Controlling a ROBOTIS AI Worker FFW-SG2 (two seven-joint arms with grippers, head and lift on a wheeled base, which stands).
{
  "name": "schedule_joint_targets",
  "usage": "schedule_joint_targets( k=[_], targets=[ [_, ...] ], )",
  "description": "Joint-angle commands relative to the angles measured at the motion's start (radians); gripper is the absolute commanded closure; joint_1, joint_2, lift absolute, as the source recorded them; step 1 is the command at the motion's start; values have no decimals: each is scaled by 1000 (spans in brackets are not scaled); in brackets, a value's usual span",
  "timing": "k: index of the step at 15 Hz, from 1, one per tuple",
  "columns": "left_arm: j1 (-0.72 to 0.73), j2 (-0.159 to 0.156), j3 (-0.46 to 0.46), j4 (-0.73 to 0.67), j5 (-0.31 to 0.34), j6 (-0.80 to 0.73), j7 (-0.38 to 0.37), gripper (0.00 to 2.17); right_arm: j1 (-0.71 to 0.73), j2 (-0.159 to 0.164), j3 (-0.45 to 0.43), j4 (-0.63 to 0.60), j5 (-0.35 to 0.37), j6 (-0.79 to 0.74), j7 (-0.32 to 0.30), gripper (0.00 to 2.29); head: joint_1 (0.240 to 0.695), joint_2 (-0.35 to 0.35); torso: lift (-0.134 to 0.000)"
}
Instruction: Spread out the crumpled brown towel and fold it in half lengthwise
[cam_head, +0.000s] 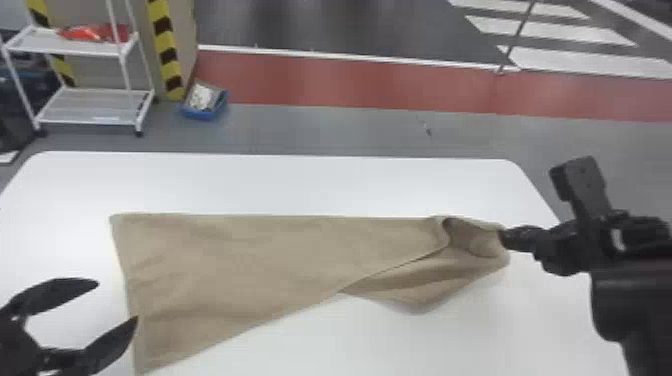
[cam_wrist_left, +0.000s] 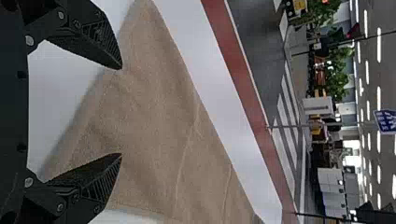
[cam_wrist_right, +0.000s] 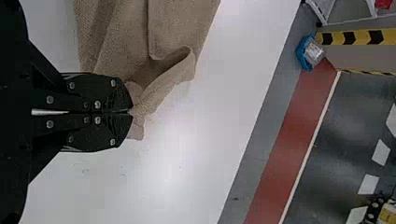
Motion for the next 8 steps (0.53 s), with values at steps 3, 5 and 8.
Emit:
schedule_joint_targets(
  k=[3,5,8],
  targets=[
    [28,-3,-18,-28,-9,0,-40,265,-106,5,74,-78,-29,375,25,1625,695,-185,-124],
    [32,3,-25,-28,-12,6,-80,265,-166,16,117,-84,-16,439,25,1625,695,-176,-124],
    [35,3,-53,-42,-37,43,-100,265,-252,22,153,-50,-13,453,24,1625,695,-160,-124]
  ],
)
